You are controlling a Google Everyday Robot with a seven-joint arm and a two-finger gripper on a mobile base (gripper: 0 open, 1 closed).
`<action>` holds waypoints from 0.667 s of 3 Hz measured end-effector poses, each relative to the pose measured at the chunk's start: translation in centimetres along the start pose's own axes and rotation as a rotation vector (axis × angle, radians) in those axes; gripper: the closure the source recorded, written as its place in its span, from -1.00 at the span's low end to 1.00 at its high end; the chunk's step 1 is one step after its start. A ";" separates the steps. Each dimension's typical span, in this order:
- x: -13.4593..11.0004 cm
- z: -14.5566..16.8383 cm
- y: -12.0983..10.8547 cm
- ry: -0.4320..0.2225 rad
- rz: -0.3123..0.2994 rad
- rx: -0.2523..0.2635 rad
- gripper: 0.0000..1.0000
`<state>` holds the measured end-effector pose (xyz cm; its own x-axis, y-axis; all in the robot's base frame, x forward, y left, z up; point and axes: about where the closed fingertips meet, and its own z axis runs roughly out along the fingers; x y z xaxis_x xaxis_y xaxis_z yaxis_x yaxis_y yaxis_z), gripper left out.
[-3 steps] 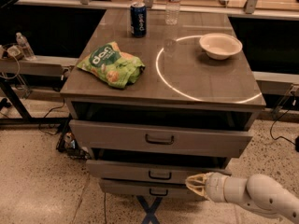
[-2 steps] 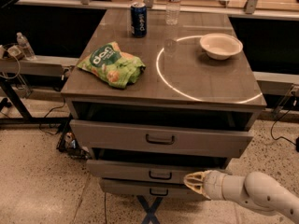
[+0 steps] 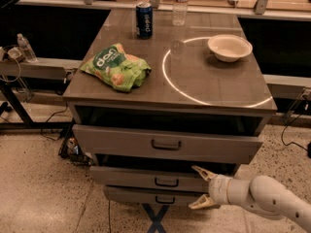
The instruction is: Open middle drawer
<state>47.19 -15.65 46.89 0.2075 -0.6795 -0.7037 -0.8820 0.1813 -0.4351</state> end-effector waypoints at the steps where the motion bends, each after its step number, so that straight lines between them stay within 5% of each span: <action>1: 0.3 0.5 0.0 0.005 0.005 -0.005 -1.00; 2: 1.0 1.5 0.4 0.032 -0.004 -0.013 -1.00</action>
Offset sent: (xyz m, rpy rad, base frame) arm 0.0100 0.0060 -0.0408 -0.0990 0.0168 -0.0107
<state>47.72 -15.21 45.16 0.1976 -0.7028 -0.6834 -0.8866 0.1692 -0.4304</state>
